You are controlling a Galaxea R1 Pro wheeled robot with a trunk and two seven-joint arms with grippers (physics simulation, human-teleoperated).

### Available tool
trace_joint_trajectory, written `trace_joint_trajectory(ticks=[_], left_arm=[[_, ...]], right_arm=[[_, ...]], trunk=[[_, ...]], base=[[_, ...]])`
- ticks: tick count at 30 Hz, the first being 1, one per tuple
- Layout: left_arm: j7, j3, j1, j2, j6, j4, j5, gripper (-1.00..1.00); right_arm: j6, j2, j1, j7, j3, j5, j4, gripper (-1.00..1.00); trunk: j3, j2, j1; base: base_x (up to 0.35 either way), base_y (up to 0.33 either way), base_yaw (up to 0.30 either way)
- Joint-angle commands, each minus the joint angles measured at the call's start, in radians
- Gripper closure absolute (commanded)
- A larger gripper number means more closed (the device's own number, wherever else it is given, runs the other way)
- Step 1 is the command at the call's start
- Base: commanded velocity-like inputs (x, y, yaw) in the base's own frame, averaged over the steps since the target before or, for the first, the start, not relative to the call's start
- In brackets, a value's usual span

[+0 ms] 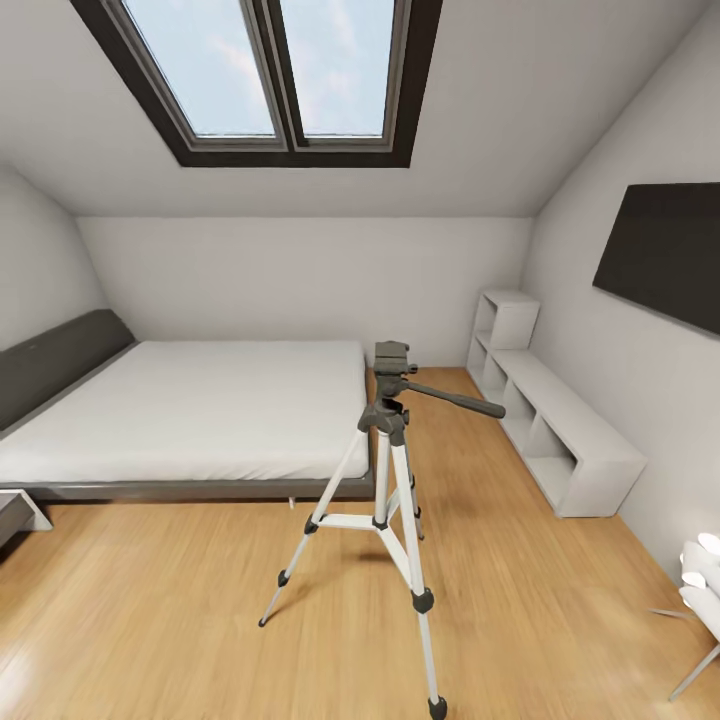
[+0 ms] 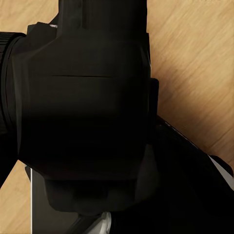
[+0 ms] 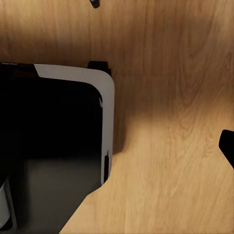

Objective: Attach the digital camera to the camera tripod in the bedroom.

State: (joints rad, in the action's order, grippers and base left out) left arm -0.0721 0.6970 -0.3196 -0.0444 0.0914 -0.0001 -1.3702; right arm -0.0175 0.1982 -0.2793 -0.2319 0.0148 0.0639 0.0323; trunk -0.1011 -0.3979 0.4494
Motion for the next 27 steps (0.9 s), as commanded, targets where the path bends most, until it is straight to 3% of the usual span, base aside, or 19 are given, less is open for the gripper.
trace_joint_trajectory(ticks=[1,20,27], left_arm=[[-0.003,0.009,-0.001,0.0,0.004,0.0,-0.006,1.0],[-0.003,0.009,-0.001,0.0,0.004,0.0,-0.006,1.0],[-0.002,0.009,-0.001,0.001,0.004,-0.001,-0.003,1.0]], right_arm=[[-0.001,0.001,-0.001,-0.003,0.002,0.007,0.001,-1.0],[-0.008,-0.001,-0.001,-0.006,0.001,0.007,0.001,-1.0],[-0.009,0.006,-0.001,0.04,-0.002,0.028,-0.01,-1.0]], trunk=[[-0.002,-0.002,0.001],[-0.002,-0.002,0.001],[-0.002,-0.002,0.001]], base=[[0.0,0.0,0.0],[0.0,0.0,0.0],[0.0,0.0,0.0]])
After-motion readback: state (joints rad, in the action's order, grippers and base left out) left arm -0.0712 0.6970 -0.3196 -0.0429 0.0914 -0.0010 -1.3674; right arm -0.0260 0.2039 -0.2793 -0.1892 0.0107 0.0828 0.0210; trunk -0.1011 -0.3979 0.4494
